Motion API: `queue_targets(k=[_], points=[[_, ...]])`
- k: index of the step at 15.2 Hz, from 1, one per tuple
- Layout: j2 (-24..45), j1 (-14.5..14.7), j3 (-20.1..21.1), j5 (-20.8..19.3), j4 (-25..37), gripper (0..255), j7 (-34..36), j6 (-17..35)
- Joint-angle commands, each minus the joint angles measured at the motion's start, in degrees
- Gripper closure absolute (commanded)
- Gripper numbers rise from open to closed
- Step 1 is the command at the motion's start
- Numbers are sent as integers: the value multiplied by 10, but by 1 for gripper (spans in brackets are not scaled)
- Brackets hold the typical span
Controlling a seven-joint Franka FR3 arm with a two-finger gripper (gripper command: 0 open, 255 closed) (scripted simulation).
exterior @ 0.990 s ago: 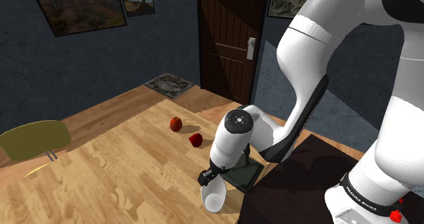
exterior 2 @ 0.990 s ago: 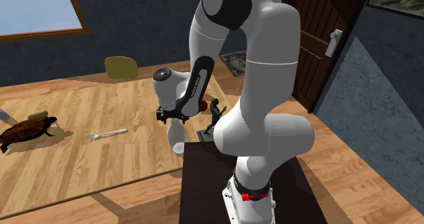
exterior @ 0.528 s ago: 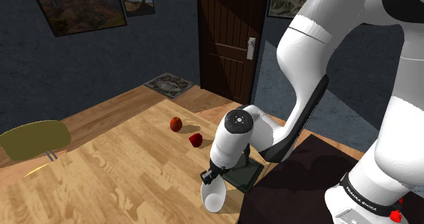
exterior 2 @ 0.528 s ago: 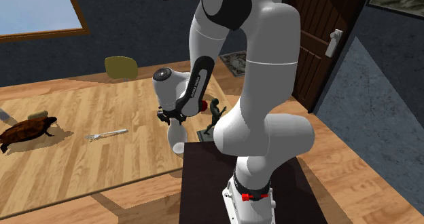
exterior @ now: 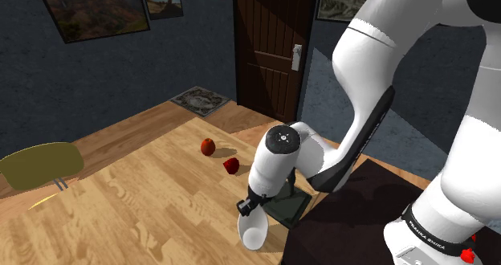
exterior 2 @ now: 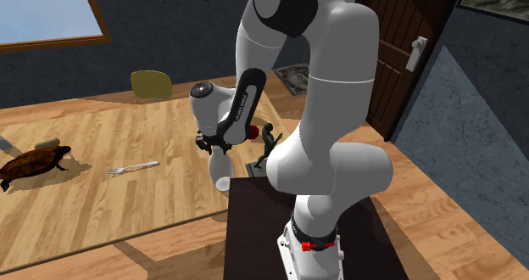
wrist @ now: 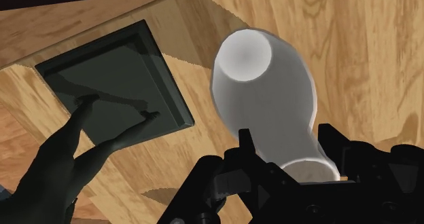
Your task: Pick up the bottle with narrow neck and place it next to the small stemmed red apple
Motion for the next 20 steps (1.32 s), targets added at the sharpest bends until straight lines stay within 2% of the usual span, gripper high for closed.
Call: queue_targets(k=[1, 6, 11, 13, 15, 20], points=[[-20, -17, 22, 43, -9, 255, -34, -1], [-80, -67, 90, 175, -31, 255, -137, -3], [-154, -105, 156, 359, -50, 255, -276, -8], [-186, -98, 162, 440, -54, 255, -337, -15], [-214, -77, 152, 506, -55, 255, -387, -28], [-268, -20, 109, 605, -50, 255, -463, -70]])
